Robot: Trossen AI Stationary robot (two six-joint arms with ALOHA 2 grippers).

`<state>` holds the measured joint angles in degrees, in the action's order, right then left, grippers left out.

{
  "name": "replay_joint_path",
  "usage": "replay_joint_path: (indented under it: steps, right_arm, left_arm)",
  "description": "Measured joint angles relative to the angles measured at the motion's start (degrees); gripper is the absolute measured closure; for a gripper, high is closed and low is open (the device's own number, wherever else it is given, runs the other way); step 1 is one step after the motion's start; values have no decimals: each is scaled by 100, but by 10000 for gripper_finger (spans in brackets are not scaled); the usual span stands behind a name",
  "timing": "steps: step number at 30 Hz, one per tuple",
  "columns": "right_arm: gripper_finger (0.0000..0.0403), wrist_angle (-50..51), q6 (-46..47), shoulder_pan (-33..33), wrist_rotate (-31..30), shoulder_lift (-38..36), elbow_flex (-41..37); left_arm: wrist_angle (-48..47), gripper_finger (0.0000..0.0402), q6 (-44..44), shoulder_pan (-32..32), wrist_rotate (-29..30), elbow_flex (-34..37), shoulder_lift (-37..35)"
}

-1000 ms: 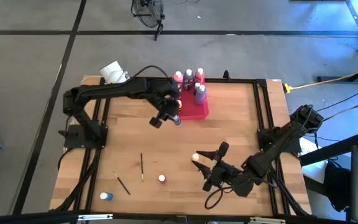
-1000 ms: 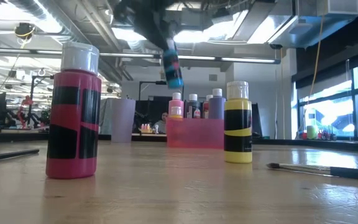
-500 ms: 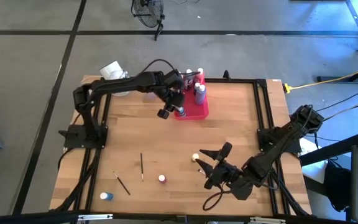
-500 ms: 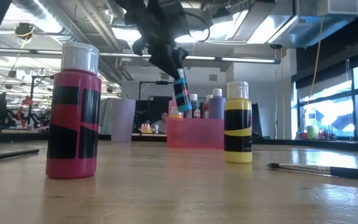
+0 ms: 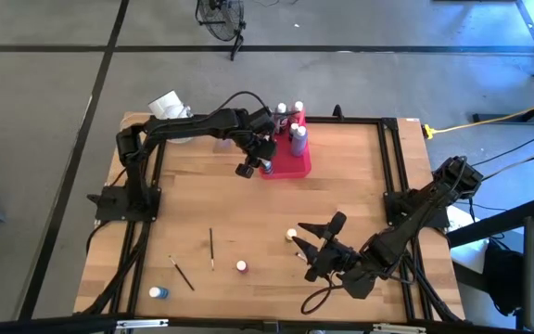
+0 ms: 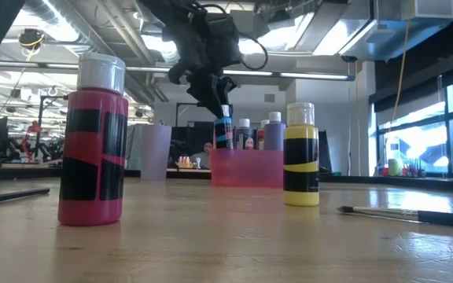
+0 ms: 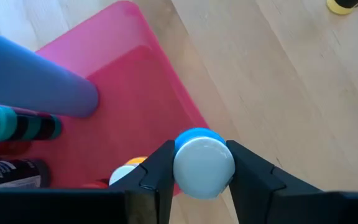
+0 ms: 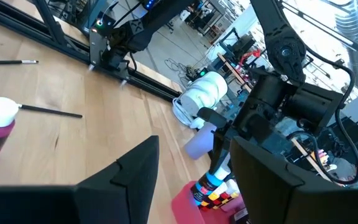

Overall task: Pick & Place Paint Supplies
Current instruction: Put the top left blue paint bottle into the red bin

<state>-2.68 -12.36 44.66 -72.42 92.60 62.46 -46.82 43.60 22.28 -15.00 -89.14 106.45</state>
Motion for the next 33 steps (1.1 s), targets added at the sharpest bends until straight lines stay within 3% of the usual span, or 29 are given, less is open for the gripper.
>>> replay_joint_path:
  steps: [10, 15, 33]
  right_arm:
    - [202, 33, 57, 0, 2, 0, 0]
    - [202, 35, 57, -2, 3, 2, 0]
    - [202, 637, 613, -127, 63, 7, -2]
  left_arm:
    - [8, 286, -84, 67, -19, 0, 41]
    - [71, 286, -106, 145, -323, 4, 198]
    - [110, 282, -84, 188, -289, 4, 706]
